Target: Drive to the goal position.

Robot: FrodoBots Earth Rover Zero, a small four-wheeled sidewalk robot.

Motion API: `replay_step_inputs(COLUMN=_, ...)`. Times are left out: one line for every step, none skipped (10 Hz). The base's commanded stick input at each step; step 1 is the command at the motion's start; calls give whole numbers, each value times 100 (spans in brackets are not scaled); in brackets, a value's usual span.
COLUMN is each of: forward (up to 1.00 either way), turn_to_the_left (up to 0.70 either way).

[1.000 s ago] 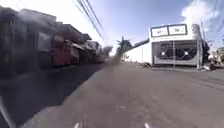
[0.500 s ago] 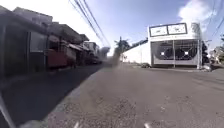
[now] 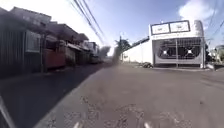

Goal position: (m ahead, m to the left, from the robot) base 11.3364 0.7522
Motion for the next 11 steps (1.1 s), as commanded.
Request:
replay_step_inputs(forward=70, turn_to_the_left=0)
replay_step_inputs(forward=70, turn_to_the_left=0)
replay_step_inputs(forward=70, turn_to_the_left=0)
replay_step_inputs(forward=70, turn_to_the_left=0)
replay_step_inputs(forward=70, turn_to_the_left=0)
replay_step_inputs(forward=70, turn_to_the_left=0)
replay_step_inputs(forward=70, turn_to_the_left=0)
replay_step_inputs(forward=70, turn_to_the_left=0)
replay_step_inputs(forward=70, turn_to_the_left=0)
replay_step_inputs(forward=70, turn_to_the_left=0)
replay_step_inputs(forward=70, turn_to_the_left=0)
